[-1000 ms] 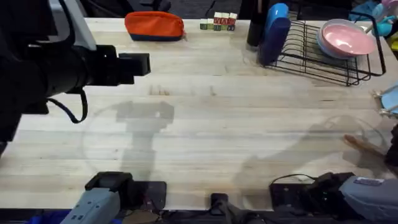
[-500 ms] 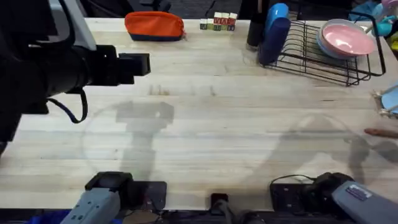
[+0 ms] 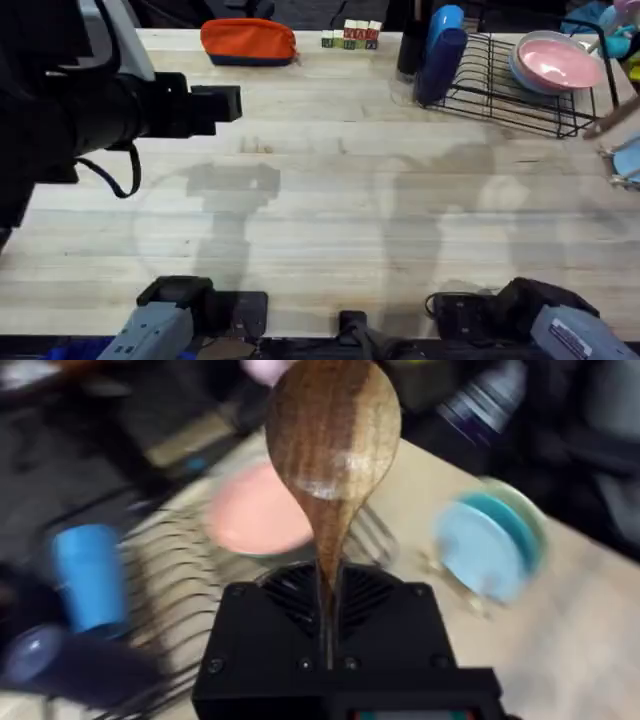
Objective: Pick up the spoon on the table one by one and put them onto the rack
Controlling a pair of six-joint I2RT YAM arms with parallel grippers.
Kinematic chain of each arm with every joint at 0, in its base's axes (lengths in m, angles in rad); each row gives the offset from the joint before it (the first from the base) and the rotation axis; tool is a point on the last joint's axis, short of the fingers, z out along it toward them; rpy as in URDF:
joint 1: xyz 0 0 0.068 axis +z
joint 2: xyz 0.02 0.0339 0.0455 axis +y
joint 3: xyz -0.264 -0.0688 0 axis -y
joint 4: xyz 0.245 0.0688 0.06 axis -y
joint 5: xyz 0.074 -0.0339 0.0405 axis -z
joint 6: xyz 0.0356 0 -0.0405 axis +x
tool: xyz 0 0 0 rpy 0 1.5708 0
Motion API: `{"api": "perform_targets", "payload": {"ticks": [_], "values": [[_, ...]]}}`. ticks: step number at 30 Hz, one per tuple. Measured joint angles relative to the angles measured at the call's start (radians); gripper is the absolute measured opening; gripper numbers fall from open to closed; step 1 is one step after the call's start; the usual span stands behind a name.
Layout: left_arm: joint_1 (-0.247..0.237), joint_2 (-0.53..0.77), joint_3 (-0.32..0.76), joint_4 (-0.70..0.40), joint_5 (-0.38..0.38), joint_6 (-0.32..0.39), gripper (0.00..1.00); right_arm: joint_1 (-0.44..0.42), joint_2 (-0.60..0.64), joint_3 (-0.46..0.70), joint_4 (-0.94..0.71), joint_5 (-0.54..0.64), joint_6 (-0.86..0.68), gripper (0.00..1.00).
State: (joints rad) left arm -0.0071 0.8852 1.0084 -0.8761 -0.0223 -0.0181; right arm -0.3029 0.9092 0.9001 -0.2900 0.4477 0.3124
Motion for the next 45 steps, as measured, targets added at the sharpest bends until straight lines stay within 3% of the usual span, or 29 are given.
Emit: {"api": "perform_targets", "payload": {"ticks": [6,15,29,37,45], "values": [[0.000,0.000,0.000,0.000,0.000,0.000,0.993,0.199,0.018,0.000,0.195,-0.001,-0.127,0.032],[0.000,0.000,0.000,-0.004,0.000,0.000,0.993,0.333,0.146,-0.001,0.444,-0.003,-0.207,0.032],[0.000,0.000,0.000,-0.008,0.000,0.000,0.993,0.423,0.352,-0.001,0.898,-0.011,-0.265,0.032],[0.000,0.000,0.000,-0.008,0.000,0.000,0.993,0.425,0.450,-0.001,1.016,-0.120,-0.268,0.032],[0.000,0.000,0.000,-0.008,0.000,0.000,0.994,0.425,0.517,0.000,1.172,-0.147,-0.268,0.032]]}}
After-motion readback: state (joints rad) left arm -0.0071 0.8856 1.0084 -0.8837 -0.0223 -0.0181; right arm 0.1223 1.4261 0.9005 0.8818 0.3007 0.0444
